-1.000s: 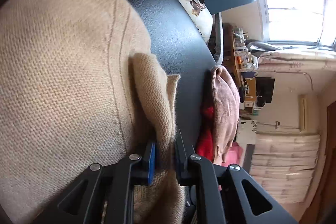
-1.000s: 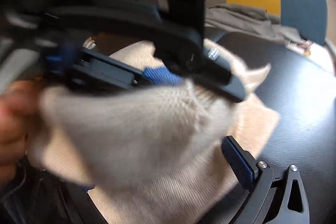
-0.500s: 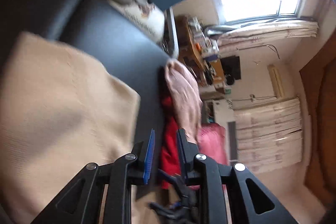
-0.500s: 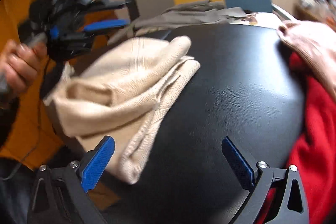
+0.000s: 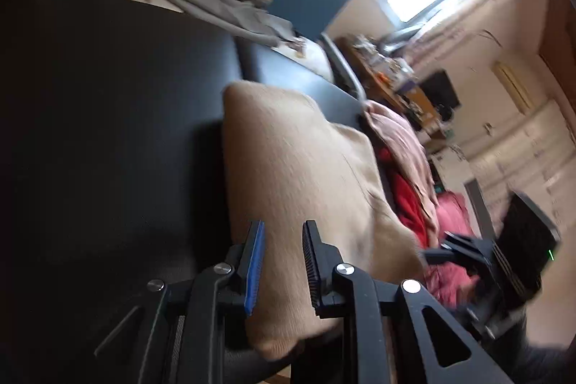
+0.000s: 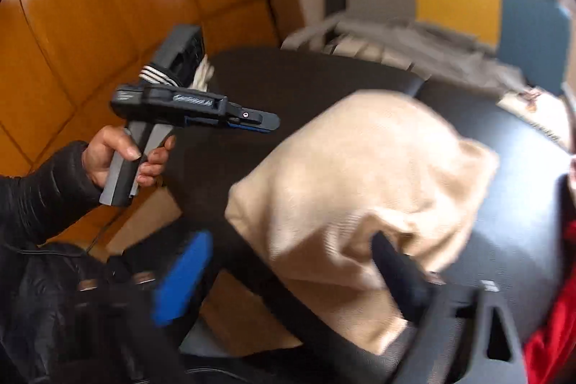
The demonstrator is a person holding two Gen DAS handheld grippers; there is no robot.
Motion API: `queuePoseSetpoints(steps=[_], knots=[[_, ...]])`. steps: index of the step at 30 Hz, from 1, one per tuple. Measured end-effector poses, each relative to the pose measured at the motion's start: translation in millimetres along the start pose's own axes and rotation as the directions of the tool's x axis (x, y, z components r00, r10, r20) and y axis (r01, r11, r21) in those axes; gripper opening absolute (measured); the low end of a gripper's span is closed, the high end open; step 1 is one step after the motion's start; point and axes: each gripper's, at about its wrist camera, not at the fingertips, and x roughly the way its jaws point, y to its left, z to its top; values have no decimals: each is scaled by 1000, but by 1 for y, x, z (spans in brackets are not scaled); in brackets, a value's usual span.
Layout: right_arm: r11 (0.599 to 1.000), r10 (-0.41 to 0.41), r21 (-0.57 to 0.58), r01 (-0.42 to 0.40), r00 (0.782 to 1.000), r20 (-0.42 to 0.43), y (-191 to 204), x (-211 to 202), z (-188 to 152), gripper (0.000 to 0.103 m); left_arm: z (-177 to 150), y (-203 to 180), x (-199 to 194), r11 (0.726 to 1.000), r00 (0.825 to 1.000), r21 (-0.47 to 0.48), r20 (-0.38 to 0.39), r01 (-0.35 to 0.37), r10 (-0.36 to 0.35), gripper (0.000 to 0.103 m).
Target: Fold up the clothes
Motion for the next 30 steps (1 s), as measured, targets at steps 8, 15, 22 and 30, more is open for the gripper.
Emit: queuePoseSetpoints(steps=[8,15,22,30], knots=[[971,133,223,-87,971,-198,-25,44,-15,37,-61,-30,14,935,991,355,-128,6,42,21],[939,166,330,-94,966,-198,-40,53,-31,46,-90,-43,32,841,980,537,-126,-65,156,21],[942,117,334,-45,973,-197,-35,59,-30,7,-94,-54,16,775,981,606,56,-180,184,21],[934,175,309,-180,984,44,-14,-22,-14,6,-88,-33,28,696,946,668,37,-264,323,21]])
